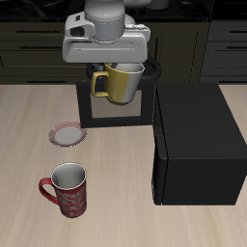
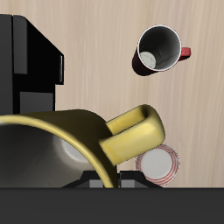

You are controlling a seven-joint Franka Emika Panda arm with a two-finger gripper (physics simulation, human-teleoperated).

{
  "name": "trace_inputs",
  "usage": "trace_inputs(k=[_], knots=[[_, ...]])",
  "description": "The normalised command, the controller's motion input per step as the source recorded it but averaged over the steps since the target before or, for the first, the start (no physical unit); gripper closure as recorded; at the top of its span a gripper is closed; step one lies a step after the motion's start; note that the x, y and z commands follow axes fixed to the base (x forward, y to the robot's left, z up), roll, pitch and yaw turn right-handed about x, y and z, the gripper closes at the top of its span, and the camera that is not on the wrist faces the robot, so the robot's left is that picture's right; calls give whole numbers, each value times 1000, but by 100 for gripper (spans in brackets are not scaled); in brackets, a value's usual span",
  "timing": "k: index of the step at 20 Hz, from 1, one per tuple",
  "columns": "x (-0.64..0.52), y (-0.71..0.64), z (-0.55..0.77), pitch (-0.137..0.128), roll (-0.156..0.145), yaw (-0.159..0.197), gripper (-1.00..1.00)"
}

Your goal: Open the microwave and place the white and yellow mug in it

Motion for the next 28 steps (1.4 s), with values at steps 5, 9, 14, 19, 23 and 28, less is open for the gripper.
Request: trace_inputs(k=[5,9,14,19,23,28], knots=[[73,-382,-97,22,-13,-13,100],[58,-142,-90,7,-7,-7,100],[-9,0,-71,-15,3,10,100],[13,-37,-122,3,-15,-4,100],[-8,-18,-246,11,-12,-22,100],[17,-60,-157,2,-12,-26,100]])
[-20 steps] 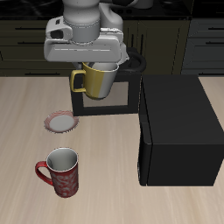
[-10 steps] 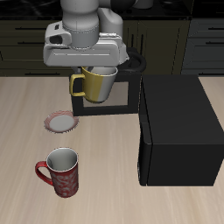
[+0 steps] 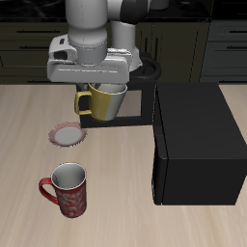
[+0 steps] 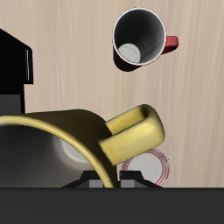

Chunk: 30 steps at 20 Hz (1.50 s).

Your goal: Open the microwave and place the white and yellow mug in it

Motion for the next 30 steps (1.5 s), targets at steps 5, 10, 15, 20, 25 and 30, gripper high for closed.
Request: trace_inputs(k=[5,10,15,20,25,30], knots=[[-14,-1,-237,13,-5,-5,100],[22,22,-213,21,-4,-20,100],[-11,22,-295,39,-4,-27,100],[-119,191,-232,19,55,-15,100],[-241,183,-188,17,78,-45,100],[-246,203,-31,10,91,-43,100]])
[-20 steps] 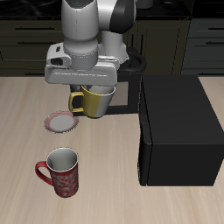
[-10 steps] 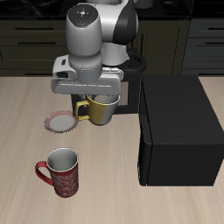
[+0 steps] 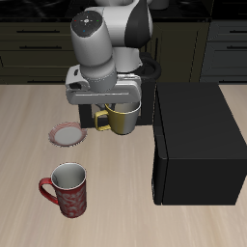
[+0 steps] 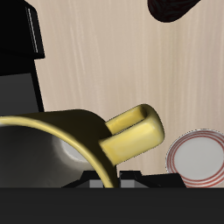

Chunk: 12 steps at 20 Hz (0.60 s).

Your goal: Open the microwave and place the white and yellow mug in it

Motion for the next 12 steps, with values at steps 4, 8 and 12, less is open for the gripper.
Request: trace_inputs(k=[4,8,12], knots=[[-68,125,1,31,106,-81,100],[-143,70,76,-33,68,-17,100],[-40,24,-6,-13,38,-18,100]])
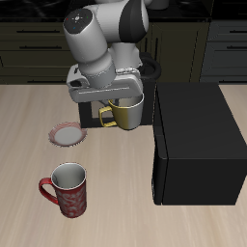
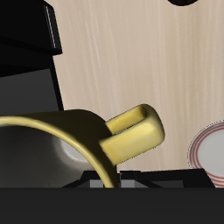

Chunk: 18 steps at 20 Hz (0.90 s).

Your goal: Open the microwave and place the white and yellow mug in it

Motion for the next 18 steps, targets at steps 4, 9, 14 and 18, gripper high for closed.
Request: trace_inputs(k=[4,9,14,18], knots=[[18,-1,-10,-20,86,-34,100],[-12,9,-22,-9,57,-25,100],[-37,116,-50,-12,65,-44,100],[13,52,-107,1,32,-34,100]])
